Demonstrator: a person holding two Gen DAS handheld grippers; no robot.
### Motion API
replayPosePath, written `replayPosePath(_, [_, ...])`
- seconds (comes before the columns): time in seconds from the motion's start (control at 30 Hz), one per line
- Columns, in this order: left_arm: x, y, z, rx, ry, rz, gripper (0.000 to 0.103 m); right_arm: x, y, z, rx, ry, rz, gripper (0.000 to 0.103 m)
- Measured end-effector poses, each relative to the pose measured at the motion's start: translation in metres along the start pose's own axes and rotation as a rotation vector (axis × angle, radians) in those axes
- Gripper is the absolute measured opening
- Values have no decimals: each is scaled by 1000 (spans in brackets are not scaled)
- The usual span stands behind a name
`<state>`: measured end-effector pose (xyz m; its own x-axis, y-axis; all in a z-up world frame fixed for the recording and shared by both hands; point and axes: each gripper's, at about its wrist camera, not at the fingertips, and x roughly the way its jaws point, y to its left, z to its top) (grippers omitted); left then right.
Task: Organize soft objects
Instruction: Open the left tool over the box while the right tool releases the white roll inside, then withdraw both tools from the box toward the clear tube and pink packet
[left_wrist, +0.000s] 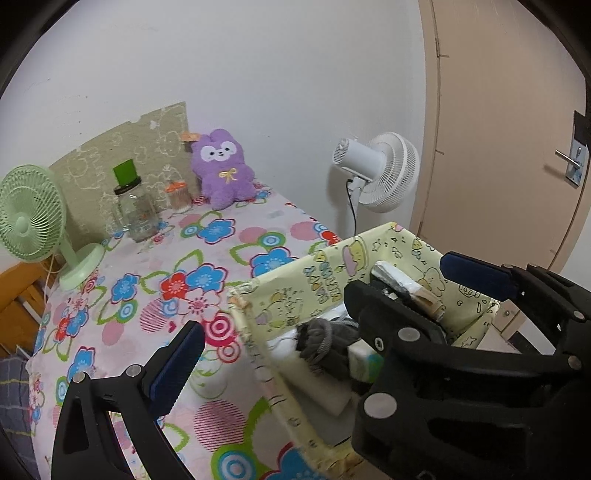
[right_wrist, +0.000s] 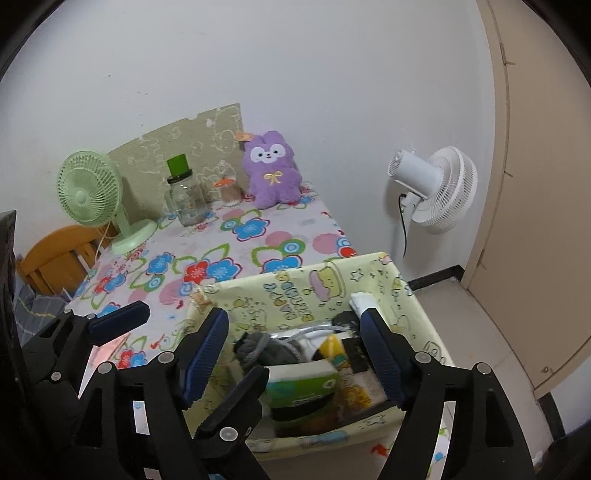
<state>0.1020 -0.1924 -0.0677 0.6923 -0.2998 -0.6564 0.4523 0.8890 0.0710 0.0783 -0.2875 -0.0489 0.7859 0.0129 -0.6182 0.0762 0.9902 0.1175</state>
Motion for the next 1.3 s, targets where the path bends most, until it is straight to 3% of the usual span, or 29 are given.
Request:
replayPosePath(0.33, [-28,28,-10,-39,-45,25,103,-19,35,1,-45,-42,-9,89])
replayPosePath(1.3, [-88,99,-53,-125,-112,147,101,-46,128,-15,-129,-85,61,102])
